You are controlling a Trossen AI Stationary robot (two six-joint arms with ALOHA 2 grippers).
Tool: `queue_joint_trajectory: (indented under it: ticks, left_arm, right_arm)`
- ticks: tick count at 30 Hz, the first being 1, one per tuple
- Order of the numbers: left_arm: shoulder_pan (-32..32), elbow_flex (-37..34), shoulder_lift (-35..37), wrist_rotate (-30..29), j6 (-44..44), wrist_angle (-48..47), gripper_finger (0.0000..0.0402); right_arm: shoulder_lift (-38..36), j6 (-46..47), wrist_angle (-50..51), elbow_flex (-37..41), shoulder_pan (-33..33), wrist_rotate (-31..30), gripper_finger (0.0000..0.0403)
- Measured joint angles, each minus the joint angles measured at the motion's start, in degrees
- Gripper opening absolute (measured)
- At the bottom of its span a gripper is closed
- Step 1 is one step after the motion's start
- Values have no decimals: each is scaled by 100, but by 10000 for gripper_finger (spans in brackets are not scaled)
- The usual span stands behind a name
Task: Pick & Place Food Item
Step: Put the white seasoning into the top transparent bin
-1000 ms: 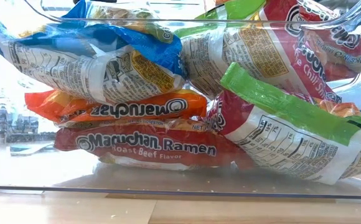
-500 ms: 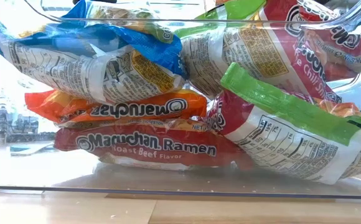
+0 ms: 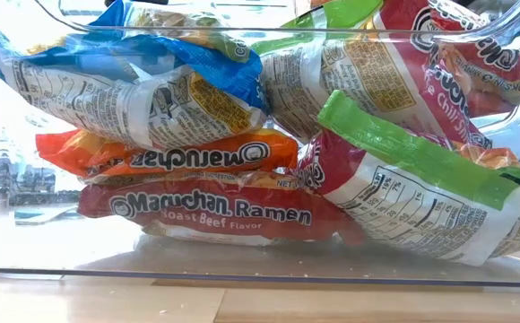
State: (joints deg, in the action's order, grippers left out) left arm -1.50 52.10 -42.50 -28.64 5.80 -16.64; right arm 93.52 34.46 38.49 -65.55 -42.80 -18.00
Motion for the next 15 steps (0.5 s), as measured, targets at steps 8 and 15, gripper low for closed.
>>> queue_joint_trajectory:
  ticks: [8, 15]
  left_arm:
    - [-2, 0, 0, 0, 97, -2, 300]
    - [-2, -1, 0, 0, 97, -2, 300]
  right_arm:
    - [-3, 156, -162, -6, 10, -43, 198]
    - [-15, 166, -46, -52, -169, -6, 199]
